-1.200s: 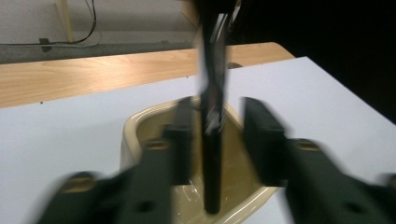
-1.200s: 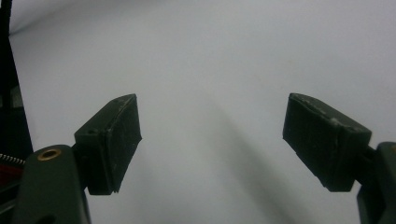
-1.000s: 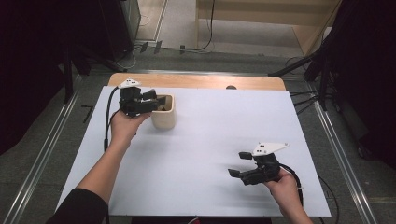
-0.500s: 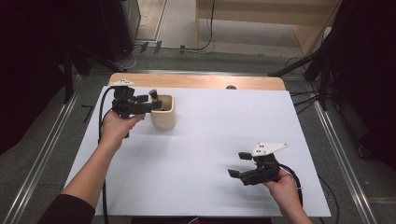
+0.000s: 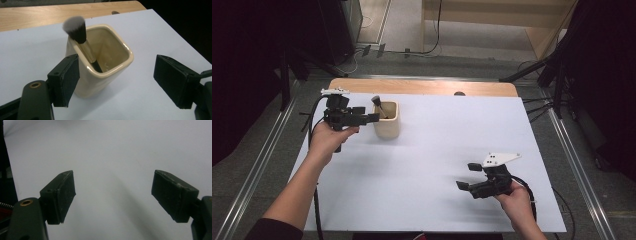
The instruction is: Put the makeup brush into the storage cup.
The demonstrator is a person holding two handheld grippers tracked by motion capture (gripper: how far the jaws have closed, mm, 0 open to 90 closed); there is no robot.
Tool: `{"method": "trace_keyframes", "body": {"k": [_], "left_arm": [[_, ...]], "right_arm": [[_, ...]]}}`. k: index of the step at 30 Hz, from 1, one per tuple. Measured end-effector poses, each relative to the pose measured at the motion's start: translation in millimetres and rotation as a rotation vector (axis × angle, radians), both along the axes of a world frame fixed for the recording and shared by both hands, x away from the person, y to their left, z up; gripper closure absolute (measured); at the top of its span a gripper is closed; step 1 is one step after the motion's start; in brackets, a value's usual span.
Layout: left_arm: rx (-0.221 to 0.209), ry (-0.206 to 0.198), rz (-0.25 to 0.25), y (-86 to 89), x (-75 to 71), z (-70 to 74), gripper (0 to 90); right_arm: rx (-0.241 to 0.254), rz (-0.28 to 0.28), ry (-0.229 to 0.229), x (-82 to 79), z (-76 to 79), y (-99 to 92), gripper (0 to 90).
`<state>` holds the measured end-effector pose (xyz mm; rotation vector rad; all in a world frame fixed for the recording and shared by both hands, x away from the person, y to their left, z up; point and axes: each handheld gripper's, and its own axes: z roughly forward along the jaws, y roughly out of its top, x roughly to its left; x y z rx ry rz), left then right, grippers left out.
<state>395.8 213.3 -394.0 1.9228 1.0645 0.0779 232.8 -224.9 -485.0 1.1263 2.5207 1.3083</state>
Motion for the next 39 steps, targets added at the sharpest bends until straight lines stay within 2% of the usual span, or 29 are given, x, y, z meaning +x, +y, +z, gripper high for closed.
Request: {"method": "trace_keyframes", "body": {"k": [3, 9, 14, 20, 27, 30, 32, 39], "left_arm": [[0.017, 0.021, -0.001, 4.5, -1.8, -1.7, 21.8], [0.014, 0.051, -0.018, 11.4, -7.1, -6.5, 22.0], [0.023, 0.060, -0.033, 17.3, -12.5, -13.9, 21.8], [0.017, 0.053, -0.064, 20.3, -21.5, -19.5, 21.0], [0.058, 0.049, -0.110, 18.7, -32.5, -28.0, 18.0], [0.071, 0.053, -0.105, 17.5, -36.8, -31.1, 18.1], [0.060, 0.058, -0.106, 17.1, -39.5, -33.1, 18.1], [0.074, 0.040, -0.115, 11.6, -48.6, -39.4, 18.5]], "right_arm": [[-0.001, -0.001, 0.001, 0.2, -0.2, 0.0, 20.6], [-0.002, 0.001, 0.000, 0.1, -0.2, 0.4, 20.6], [-0.001, -0.001, 0.001, 0.2, -0.4, -0.1, 20.6], [0.001, 0.003, 0.000, 0.9, -0.7, 0.4, 20.6], [0.002, 0.002, 0.004, 1.1, -0.8, -0.4, 20.6], [0.001, 0.002, 0.004, 0.9, -0.8, 0.2, 20.6], [0.000, 0.002, 0.006, 1.1, -0.9, 0.0, 20.6], [0.002, 0.002, 0.007, 1.4, -0.9, -1.1, 20.6]]}}
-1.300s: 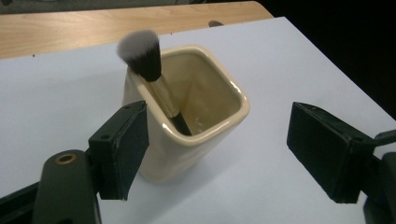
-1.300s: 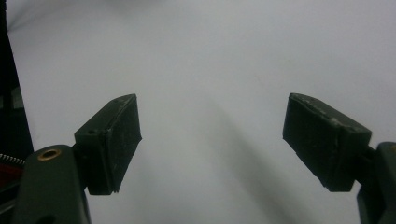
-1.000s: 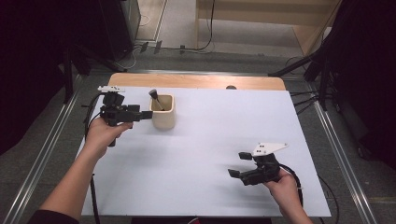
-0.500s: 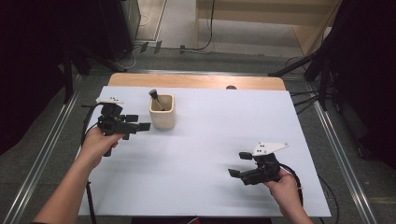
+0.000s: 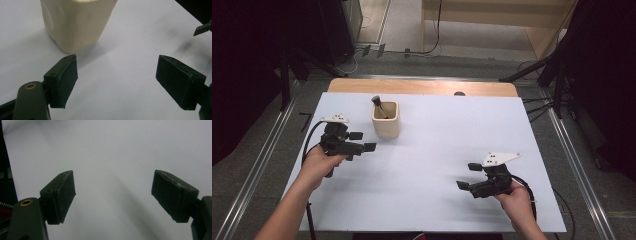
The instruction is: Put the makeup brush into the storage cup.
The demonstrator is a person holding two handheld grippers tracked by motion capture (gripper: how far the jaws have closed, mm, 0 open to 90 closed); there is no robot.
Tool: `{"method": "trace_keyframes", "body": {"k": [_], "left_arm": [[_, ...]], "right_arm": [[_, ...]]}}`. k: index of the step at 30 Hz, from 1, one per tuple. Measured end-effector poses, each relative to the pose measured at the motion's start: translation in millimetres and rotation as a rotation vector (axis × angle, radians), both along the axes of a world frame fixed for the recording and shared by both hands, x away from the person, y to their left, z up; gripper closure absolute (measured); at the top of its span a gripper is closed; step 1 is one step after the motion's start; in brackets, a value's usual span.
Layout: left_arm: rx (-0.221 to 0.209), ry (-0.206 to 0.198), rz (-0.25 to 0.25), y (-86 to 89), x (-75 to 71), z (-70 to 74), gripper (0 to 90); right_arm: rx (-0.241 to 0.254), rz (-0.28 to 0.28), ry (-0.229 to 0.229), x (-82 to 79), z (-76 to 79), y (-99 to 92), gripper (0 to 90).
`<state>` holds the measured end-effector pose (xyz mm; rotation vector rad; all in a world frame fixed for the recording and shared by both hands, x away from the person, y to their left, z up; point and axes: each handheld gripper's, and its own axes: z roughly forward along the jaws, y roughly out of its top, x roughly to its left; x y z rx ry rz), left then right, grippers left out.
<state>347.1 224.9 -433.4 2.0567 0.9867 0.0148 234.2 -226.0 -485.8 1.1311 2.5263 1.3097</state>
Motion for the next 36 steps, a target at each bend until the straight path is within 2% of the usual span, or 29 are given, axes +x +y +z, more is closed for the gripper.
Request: {"method": "trace_keyframes", "body": {"k": [12, 16, 19, 26, 30, 36], "left_arm": [[0.017, -0.022, -0.044, -10.4, -15.8, -6.8, 19.2], [0.004, -0.009, -0.061, -13.5, -21.5, -10.3, 19.3], [0.006, -0.015, -0.078, -15.8, -26.2, -12.2, 19.3], [0.003, -0.010, -0.098, -16.3, -34.6, -16.5, 19.4], [0.020, -0.030, -0.117, -15.3, -39.9, -20.2, 19.4], [0.030, -0.038, -0.129, -14.7, -47.9, -24.8, 19.3]], "right_arm": [[0.003, -0.003, 0.002, 0.3, -0.2, -0.4, 20.6], [0.006, -0.007, 0.001, 0.3, 0.5, -0.8, 20.6], [0.009, -0.008, -0.001, 0.2, 1.1, -1.4, 20.6], [0.011, -0.008, 0.003, 0.7, 0.6, -1.3, 20.6], [0.012, -0.007, 0.003, 0.9, 0.5, -1.4, 20.6], [0.012, -0.008, 0.003, 1.2, 0.1, -1.2, 20.6]]}}
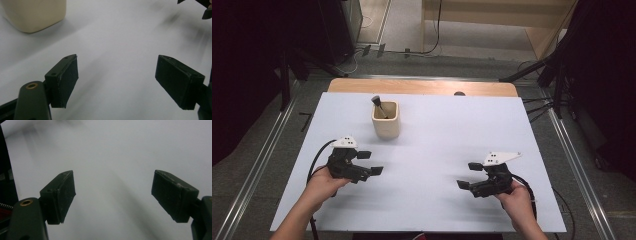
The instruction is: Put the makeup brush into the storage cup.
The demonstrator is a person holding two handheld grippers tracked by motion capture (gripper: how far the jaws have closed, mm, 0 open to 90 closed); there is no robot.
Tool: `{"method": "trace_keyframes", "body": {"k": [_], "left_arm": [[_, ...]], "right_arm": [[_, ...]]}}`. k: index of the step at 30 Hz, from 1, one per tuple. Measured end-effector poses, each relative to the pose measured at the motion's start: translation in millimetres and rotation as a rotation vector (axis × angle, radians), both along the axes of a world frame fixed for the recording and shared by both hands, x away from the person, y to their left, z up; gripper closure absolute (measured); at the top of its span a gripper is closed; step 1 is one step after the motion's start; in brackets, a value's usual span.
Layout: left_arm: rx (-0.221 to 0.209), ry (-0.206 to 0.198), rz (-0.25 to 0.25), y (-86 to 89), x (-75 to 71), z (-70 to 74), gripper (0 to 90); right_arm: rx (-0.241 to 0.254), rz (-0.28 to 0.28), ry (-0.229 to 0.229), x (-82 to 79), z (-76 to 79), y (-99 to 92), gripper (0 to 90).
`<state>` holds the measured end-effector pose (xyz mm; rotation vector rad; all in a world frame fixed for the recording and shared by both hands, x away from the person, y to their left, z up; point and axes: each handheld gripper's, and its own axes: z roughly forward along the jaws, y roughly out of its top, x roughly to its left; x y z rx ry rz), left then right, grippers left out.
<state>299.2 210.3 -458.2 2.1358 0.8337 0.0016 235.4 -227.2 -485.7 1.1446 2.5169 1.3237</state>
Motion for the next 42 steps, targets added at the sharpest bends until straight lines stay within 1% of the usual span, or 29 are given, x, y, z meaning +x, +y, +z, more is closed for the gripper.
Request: {"method": "trace_keyframes", "body": {"k": [6, 7, 8, 13, 15, 19, 20, 27, 29, 35, 40, 42], "left_arm": [[-0.006, 0.001, -0.013, 0.8, -6.7, -1.6, 19.4], [0.001, -0.004, -0.014, 0.6, -8.4, -1.1, 19.4], [-0.002, -0.010, -0.015, 0.2, -10.1, -1.1, 19.5], [0.006, -0.018, -0.031, 0.2, -16.2, -2.5, 19.5], [0.017, -0.027, -0.040, 0.2, -18.4, -3.1, 19.8], [0.014, -0.048, -0.049, 0.9, -22.6, -5.5, 20.0], [0.016, -0.047, -0.046, 1.3, -23.7, -6.1, 20.0], [0.042, -0.042, -0.053, 2.9, -26.5, -10.4, 20.1], [0.043, -0.045, -0.050, 2.9, -26.1, -11.8, 20.0], [0.073, -0.046, -0.057, 2.8, -24.6, -14.3, 20.0], [0.079, -0.051, -0.070, 1.3, -24.6, -15.2, 20.1], [0.099, -0.058, -0.078, 0.7, -24.7, -15.4, 20.0]], "right_arm": [[0.000, 0.003, 0.002, 0.4, -0.3, 0.2, 20.6], [-0.001, 0.002, 0.003, 0.4, -0.4, 0.3, 20.6], [0.000, 0.002, 0.003, 0.5, -0.6, 0.4, 20.6], [0.003, 0.001, 0.001, 1.0, -1.0, 0.0, 20.6], [0.003, 0.000, 0.001, 1.1, -1.0, -0.2, 20.6], [0.006, -0.003, 0.003, 1.5, -1.1, -0.3, 20.6], [0.005, -0.004, 0.004, 1.7, -1.2, -0.3, 20.6], [0.003, -0.007, 0.006, 3.3, -2.8, 0.6, 20.6], [-0.001, -0.006, 0.010, 3.6, -3.0, 0.6, 20.6], [0.000, -0.003, 0.011, 4.8, -4.0, 1.8, 20.6], [0.000, 0.002, 0.015, 5.0, -4.3, 2.6, 20.6], [-0.004, 0.006, 0.016, 5.2, -4.6, 3.2, 20.6]]}}
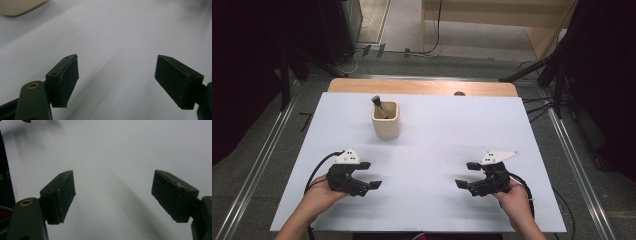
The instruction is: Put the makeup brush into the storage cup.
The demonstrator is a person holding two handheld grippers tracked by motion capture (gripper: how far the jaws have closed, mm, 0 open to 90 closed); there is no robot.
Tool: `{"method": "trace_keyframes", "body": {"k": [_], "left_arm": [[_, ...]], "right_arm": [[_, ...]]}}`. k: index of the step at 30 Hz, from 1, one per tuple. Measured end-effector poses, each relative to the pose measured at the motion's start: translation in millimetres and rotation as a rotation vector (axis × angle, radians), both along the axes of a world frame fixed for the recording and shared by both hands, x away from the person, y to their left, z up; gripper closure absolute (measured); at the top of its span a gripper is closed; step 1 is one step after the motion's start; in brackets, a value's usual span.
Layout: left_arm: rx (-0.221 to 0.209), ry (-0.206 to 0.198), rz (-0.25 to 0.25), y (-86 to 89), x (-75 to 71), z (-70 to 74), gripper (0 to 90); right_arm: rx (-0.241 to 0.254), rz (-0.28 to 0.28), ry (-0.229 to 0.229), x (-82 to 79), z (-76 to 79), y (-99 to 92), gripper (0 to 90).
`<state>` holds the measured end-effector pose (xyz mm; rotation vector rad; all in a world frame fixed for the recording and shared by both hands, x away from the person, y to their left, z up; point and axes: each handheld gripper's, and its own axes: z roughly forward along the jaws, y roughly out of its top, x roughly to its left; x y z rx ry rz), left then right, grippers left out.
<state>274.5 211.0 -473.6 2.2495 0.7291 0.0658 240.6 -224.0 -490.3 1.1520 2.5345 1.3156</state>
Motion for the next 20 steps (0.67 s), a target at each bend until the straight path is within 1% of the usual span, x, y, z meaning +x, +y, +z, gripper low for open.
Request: {"method": "trace_keyframes", "body": {"k": [2, 8, 11, 13, 20], "left_arm": [[0.008, -0.006, -0.007, -0.4, -0.4, -0.1, 20.0], [0.010, -0.009, -0.017, -1.3, -0.4, -0.6, 20.1], [0.026, -0.010, -0.016, -1.9, -0.5, -1.7, 20.1], [0.032, -0.003, -0.018, -2.4, -0.5, -2.6, 20.1], [0.026, -0.006, -0.018, -2.3, -0.2, -2.4, 20.1]], "right_arm": [[0.002, 0.001, 0.002, -0.1, 0.2, 0.9, 20.6], [-0.001, 0.004, -0.002, -0.4, 1.0, 1.5, 20.6], [-0.005, 0.004, -0.003, -0.5, 1.0, 1.8, 20.6], [-0.006, 0.007, -0.003, -0.2, 0.5, 2.2, 20.6], [-0.013, 0.005, -0.005, 0.2, 0.1, 1.7, 20.6]]}}
